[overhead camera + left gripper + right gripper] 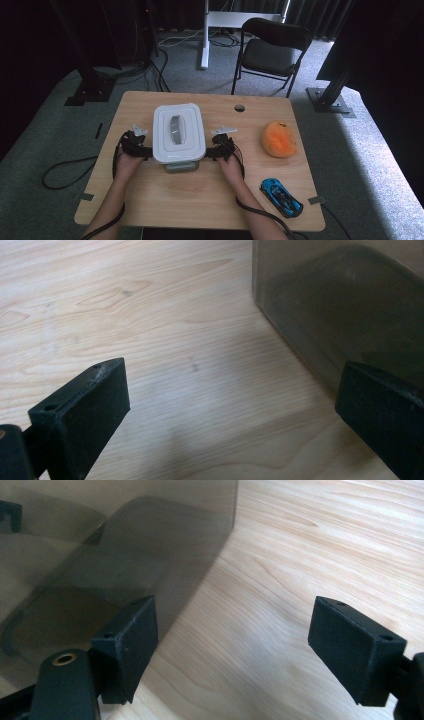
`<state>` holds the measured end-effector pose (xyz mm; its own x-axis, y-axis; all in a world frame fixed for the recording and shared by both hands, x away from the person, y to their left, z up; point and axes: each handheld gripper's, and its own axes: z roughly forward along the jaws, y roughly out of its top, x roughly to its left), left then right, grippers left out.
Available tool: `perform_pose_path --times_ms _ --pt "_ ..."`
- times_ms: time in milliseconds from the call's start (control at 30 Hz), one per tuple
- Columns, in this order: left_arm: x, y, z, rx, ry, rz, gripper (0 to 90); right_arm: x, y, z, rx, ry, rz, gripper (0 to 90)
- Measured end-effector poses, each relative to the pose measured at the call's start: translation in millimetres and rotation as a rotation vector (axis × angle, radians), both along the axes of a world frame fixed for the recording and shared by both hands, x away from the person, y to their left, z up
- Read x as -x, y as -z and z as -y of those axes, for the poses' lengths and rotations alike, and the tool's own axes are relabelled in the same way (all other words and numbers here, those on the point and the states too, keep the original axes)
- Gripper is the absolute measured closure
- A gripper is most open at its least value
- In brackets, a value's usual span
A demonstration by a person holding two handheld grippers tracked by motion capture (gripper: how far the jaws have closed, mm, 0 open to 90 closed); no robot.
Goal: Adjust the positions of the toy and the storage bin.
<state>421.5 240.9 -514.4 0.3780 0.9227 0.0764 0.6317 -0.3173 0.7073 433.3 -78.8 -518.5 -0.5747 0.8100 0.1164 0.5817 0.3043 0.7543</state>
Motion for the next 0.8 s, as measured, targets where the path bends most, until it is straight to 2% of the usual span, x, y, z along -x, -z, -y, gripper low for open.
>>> perform_pose_path --times_ms 267,400,500,600,633,800 --pt "6.2 -3.2 23.1 -0.012 0.048 0.006 1.3 11.3 0.6 25.0 -0.020 0.009 -0.012 19.4" --pt "10.9 -4.3 32.0 -0.017 0.063 0.009 1.3 17.2 -0.6 35.1 -0.008 0.004 -0.008 19.4" --pt "15.1 -5.3 37.9 -0.019 0.068 0.015 1.3 20.7 0.0 41.8 -0.018 0.002 -0.009 19.4" --pt "21.3 -7.0 42.2 -0.006 0.073 0.025 1.4 24.3 0.4 46.6 -0.024 0.005 -0.013 19.5" --pt "23.6 -7.6 43.3 0.003 0.075 0.029 1.4 25.7 0.0 48.2 -0.021 0.001 -0.012 19.5" --pt "35.0 -9.3 50.3 -0.005 0.096 0.034 1.4 32.9 -2.5 56.7 -0.014 -0.037 -0.008 19.5"
